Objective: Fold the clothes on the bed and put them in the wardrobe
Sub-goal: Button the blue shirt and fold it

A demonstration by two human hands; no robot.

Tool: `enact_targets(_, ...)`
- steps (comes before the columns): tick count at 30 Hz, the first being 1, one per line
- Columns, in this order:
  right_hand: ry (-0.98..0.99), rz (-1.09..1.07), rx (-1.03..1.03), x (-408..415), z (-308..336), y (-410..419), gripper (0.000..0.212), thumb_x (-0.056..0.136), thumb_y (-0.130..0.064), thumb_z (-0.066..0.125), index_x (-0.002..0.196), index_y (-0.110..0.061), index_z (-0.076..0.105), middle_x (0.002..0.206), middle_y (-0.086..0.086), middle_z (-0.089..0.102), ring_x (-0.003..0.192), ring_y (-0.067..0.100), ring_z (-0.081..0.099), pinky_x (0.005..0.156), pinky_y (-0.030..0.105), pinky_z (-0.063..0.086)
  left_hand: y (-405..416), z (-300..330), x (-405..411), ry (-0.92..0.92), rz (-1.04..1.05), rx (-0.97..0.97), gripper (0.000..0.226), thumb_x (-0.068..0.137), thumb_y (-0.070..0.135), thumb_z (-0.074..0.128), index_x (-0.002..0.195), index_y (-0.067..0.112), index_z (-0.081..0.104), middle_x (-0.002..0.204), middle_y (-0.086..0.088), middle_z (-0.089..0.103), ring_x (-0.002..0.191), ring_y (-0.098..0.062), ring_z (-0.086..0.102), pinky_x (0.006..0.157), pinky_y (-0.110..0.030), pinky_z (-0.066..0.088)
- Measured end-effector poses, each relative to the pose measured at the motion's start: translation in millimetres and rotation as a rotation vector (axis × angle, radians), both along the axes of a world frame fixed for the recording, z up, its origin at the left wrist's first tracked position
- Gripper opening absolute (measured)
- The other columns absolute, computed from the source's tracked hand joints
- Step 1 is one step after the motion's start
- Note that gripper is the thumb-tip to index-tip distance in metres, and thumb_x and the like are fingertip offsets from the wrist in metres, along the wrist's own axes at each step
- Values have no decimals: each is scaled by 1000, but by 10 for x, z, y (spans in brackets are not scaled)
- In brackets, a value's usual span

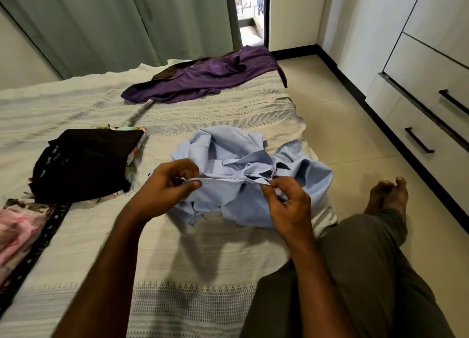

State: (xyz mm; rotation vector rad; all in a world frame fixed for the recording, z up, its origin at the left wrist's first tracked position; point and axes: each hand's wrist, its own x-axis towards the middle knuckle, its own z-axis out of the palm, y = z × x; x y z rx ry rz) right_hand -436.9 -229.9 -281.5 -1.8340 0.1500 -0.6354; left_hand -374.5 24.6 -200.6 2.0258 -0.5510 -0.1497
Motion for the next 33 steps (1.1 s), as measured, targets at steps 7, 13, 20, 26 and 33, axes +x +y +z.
enact_targets(7,100,287,-29,-38,98,-321,14,81,-37,82,73,-33,71,72,-7,67,74,12,64,68,26,51,297,114,98,287,-2,-343,9,76,5,65,73,11,71,64,-6,59,57,-12,54,54,-18,43)
enact_targets(13,226,372,-128,-66,151,-505,17,79,-12,85,81,-26,77,81,-12,74,84,9,69,77,24,53,463,243,152,296,-35,-123,27,76,40,80,84,14,82,84,-6,76,79,-9,70,69,-17,53)
enact_targets(20,280,485,-342,233,324,-615,21,75,-7,80,67,-25,73,66,-10,71,67,4,67,66,22,51,348,313,364,274,-316,595,24,85,-4,75,79,19,76,78,1,75,73,-2,63,72,-16,48)
enact_targets(26,32,-57,-473,1268,1178,-511,14,87,-13,64,74,-15,68,69,2,67,63,12,60,61,25,43,-168,776,1042,-366,274,355,20,91,9,54,81,24,60,84,-3,64,76,-12,53,80,-34,49)
enact_targets(33,-341,-401,-319,830,1481,44,18,95,-23,62,79,-15,64,68,0,63,63,21,57,57,28,39,-1092,774,336,-587,700,-237,11,94,13,56,84,17,55,84,-4,60,77,-15,54,73,-23,45)
